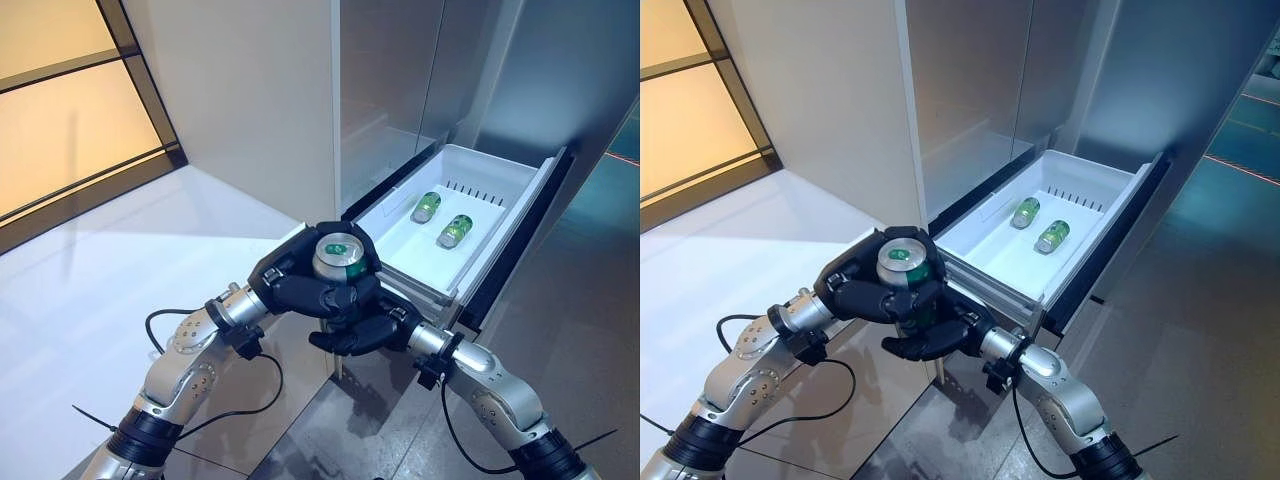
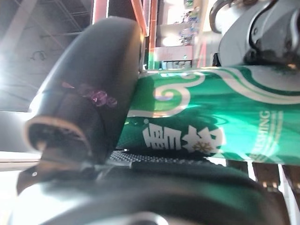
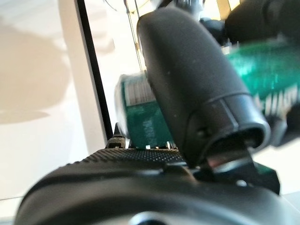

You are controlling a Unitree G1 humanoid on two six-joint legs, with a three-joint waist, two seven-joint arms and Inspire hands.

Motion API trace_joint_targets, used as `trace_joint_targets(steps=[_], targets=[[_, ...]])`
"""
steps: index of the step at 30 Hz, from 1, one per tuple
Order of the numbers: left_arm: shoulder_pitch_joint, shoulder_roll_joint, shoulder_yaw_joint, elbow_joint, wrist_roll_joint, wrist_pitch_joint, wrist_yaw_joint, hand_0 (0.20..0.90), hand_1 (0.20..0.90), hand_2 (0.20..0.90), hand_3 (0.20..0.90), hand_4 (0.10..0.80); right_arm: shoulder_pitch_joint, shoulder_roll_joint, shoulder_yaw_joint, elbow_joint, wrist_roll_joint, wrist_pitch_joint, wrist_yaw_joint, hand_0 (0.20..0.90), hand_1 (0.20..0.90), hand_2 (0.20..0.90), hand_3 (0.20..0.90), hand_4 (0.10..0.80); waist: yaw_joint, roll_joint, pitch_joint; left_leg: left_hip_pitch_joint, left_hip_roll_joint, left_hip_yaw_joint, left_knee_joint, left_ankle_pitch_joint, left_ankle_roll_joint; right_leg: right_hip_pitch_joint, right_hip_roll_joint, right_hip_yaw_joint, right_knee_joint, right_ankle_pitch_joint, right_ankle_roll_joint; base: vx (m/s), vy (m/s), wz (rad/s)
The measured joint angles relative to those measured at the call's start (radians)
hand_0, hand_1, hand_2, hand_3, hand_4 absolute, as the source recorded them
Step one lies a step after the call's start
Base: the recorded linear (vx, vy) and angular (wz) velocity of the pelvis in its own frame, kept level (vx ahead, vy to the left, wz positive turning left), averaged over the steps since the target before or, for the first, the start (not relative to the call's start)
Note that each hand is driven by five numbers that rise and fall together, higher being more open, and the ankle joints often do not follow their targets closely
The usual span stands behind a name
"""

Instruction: Put drinks into fridge and close the fridge

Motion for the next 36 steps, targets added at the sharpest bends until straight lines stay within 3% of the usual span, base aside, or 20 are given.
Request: trace_joint_targets(steps=[10, 11, 12, 13, 29, 30, 31, 36], targets=[[-0.024, 0.015, -0.017, 0.000, -0.005, 0.038, 0.000, 0.300, 0.300, 0.300, 0.200, 0.100, -0.023, -0.032, 0.030, 0.002, 0.042, 0.030, -0.012, 0.900, 0.900, 0.900, 0.900, 0.800, 0.002, 0.000, 0.000, 0.000, 0.000, 0.005, 0.000, 0.000, 0.000, -0.001, 0.000, 0.000, 0.000, 0.001, 0.000, 0.000, 0.000, 0.00], [-0.024, 0.019, -0.019, 0.000, -0.009, 0.043, 0.000, 0.300, 0.300, 0.300, 0.200, 0.100, -0.023, -0.033, 0.035, 0.003, 0.045, 0.032, -0.015, 0.747, 0.747, 0.747, 0.722, 0.622, 0.002, -0.001, 0.000, 0.000, 0.000, 0.005, 0.000, 0.000, 0.000, -0.001, 0.000, 0.000, 0.000, 0.001, 0.000, 0.000, 0.000, 0.00], [-0.024, 0.024, -0.019, 0.000, -0.011, 0.044, 0.000, 0.300, 0.300, 0.300, 0.200, 0.100, -0.023, -0.034, 0.043, 0.003, 0.057, 0.032, -0.025, 0.356, 0.356, 0.356, 0.266, 0.166, 0.002, -0.001, 0.000, 0.000, 0.000, 0.006, 0.000, 0.000, 0.000, -0.001, 0.000, 0.001, 0.000, 0.001, 0.000, 0.000, 0.000, 0.00], [-0.024, 0.025, -0.019, 0.000, -0.011, 0.045, 0.000, 0.300, 0.300, 0.300, 0.200, 0.100, -0.023, -0.034, 0.045, 0.003, 0.060, 0.032, -0.029, 0.300, 0.300, 0.300, 0.200, 0.100, 0.002, -0.001, 0.000, 0.000, 0.000, 0.006, 0.000, 0.000, 0.000, 0.000, 0.000, 0.001, 0.000, 0.002, 0.000, 0.000, 0.000, 0.00], [-0.024, 0.023, -0.017, 0.007, -0.054, 0.074, 0.048, 0.309, 0.309, 0.309, 0.211, 0.111, -0.023, -0.042, 0.089, 0.003, 0.065, 0.007, -0.085, 0.300, 0.300, 0.300, 0.200, 0.100, 0.013, -0.001, 0.000, 0.005, 0.000, 0.012, 0.000, 0.000, 0.000, 0.002, 0.000, 0.006, 0.000, 0.004, 0.000, 0.000, 0.000, 0.00], [-0.024, 0.023, -0.016, 0.007, -0.054, 0.074, 0.048, 0.644, 0.644, 0.644, 0.601, 0.501, -0.023, -0.042, 0.090, 0.003, 0.065, 0.006, -0.087, 0.300, 0.300, 0.300, 0.200, 0.100, 0.014, -0.001, 0.000, 0.005, 0.000, 0.012, 0.000, 0.000, 0.000, 0.002, 0.000, 0.006, 0.000, 0.004, 0.000, 0.000, 0.000, 0.00], [-0.024, 0.023, -0.016, 0.007, -0.053, 0.074, 0.049, 0.900, 0.900, 0.900, 0.900, 0.800, -0.023, -0.042, 0.090, 0.003, 0.065, 0.005, -0.089, 0.300, 0.300, 0.300, 0.200, 0.100, 0.017, -0.001, 0.000, 0.005, 0.000, 0.012, 0.000, 0.000, 0.000, 0.002, 0.000, 0.006, 0.000, 0.004, 0.000, 0.000, 0.000, 0.00], [-0.024, 0.017, -0.019, 0.007, -0.048, 0.054, 0.079, 0.900, 0.900, 0.900, 0.900, 0.800, -0.023, -0.038, 0.090, 0.002, 0.074, 0.000, -0.110, 0.300, 0.300, 0.300, 0.200, 0.100, 0.021, -0.002, 0.000, 0.006, 0.000, 0.012, 0.000, 0.000, 0.000, 0.003, 0.000, 0.006, 0.000, 0.004, 0.000, 0.000, 0.000, 0.00]])
